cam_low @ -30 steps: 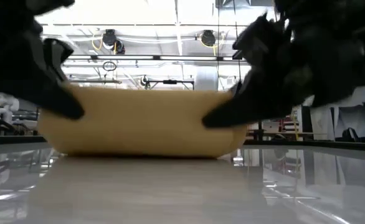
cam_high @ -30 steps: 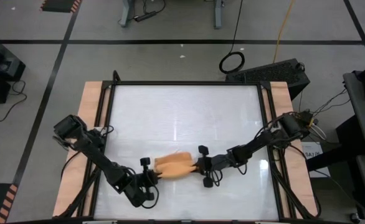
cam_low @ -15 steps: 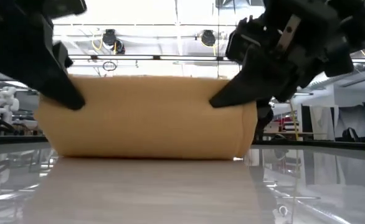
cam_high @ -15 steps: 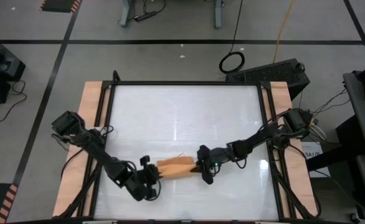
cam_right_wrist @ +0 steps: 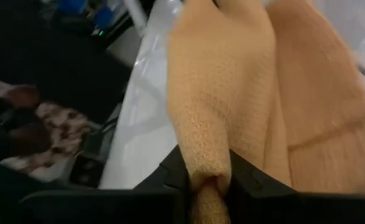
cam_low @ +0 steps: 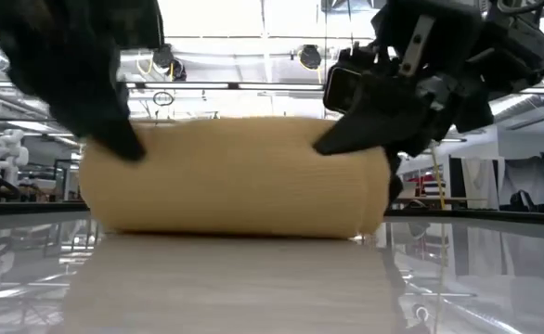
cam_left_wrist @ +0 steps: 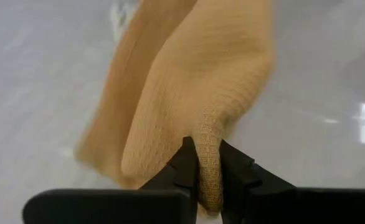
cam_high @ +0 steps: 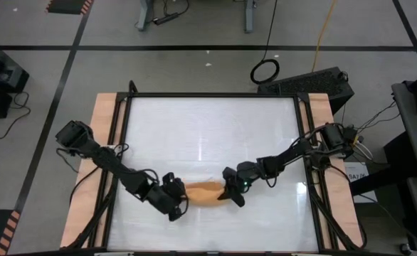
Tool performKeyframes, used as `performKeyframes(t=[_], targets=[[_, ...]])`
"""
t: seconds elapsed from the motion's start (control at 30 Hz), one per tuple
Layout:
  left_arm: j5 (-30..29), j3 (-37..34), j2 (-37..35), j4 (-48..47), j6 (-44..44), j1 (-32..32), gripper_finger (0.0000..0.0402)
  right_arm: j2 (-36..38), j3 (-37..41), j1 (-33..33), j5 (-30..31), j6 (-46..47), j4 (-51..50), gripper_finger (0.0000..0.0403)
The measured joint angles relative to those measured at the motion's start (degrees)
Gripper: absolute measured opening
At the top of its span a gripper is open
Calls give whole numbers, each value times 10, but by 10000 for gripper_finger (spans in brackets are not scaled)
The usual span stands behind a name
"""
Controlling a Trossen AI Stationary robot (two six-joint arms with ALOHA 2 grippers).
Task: Roll towel
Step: Roll the yellow towel
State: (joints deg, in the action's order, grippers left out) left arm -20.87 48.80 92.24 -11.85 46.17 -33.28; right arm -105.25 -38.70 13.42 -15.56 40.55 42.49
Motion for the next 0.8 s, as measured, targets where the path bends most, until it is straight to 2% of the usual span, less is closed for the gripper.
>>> performKeyframes(t=[0.13, 0.23, 0.5, 0.63, 0.8], targets=[[29, 0, -30, 48, -14, -14, 39, 0, 0, 11, -41, 29, 1, 43], [31, 1, -44, 75, -31, -27, 39, 0, 0, 29, -36, 35, 9, 43], [28, 1, -17, 5, 30, -16, 40, 0, 0, 53, 70, 48, 6, 43], [29, 1, 11, 6, 30, -3, 40, 0, 0, 54, 119, 42, -41, 43], [29, 1, 37, 9, 30, 10, 40, 0, 0, 53, 132, 36, -52, 43]])
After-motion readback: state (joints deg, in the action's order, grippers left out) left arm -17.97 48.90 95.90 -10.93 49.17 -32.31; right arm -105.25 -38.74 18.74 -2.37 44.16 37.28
